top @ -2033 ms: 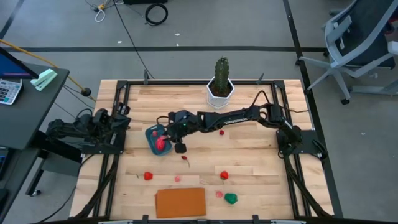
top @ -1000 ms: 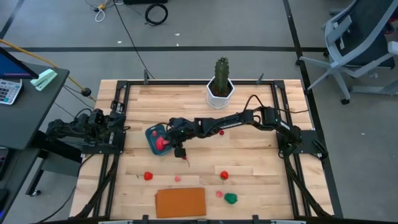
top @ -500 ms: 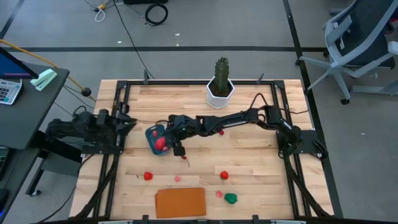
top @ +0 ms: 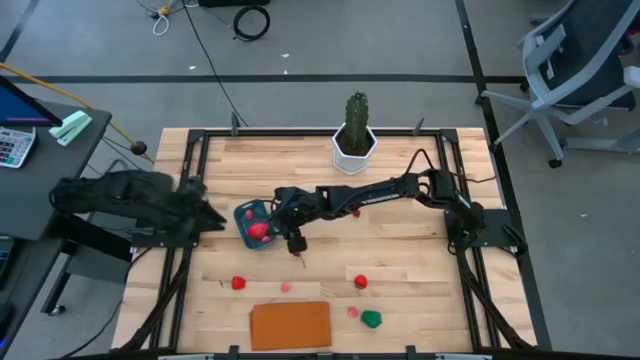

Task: Pick and placing Produce into tupperware
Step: Put the strawberry into the blue bin

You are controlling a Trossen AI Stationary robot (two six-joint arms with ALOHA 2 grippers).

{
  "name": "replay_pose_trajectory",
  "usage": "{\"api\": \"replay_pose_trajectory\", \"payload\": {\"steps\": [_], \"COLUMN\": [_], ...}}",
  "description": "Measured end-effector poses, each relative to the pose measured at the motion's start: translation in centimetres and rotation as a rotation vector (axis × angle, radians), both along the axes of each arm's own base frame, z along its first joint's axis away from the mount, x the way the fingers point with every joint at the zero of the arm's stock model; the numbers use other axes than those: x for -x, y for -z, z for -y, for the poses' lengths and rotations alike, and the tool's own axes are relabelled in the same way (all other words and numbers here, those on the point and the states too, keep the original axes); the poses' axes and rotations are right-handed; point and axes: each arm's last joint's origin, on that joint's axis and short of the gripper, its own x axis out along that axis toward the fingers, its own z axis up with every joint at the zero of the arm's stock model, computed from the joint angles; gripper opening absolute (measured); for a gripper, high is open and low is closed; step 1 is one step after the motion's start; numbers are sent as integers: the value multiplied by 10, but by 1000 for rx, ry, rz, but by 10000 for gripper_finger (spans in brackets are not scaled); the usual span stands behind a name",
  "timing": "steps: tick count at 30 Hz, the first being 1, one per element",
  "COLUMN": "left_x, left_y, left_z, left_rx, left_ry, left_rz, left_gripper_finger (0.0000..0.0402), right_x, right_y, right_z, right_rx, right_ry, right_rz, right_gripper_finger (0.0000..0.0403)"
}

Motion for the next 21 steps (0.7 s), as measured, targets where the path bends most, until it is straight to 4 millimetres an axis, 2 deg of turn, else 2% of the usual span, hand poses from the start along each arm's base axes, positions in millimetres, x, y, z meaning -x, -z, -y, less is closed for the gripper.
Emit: {"api": "replay_pose_trajectory", "payload": {"steps": [5, 10, 15, 21], "left_x": [-40, -70, -84, -93], "left_y": [19, 45, 67, 84], "left_z": [10, 29, 50, 76], "left_rx": [171, 218, 217, 201], "left_ry": [15, 96, 109, 157], "left_rz": [-308, -567, -750, -828], "left_gripper_finger": [136, 139, 133, 139], "right_x": [4, 15, 37, 71], "right_y": [-13, -21, -42, -80], "right_z": [0, 5, 11, 20], "right_rx": [51, 134, 210, 275], "right_ry": [-6, 26, 102, 212], "right_rz": [11, -73, -191, -289], "right_gripper_finger": [192, 189, 181, 171]}}
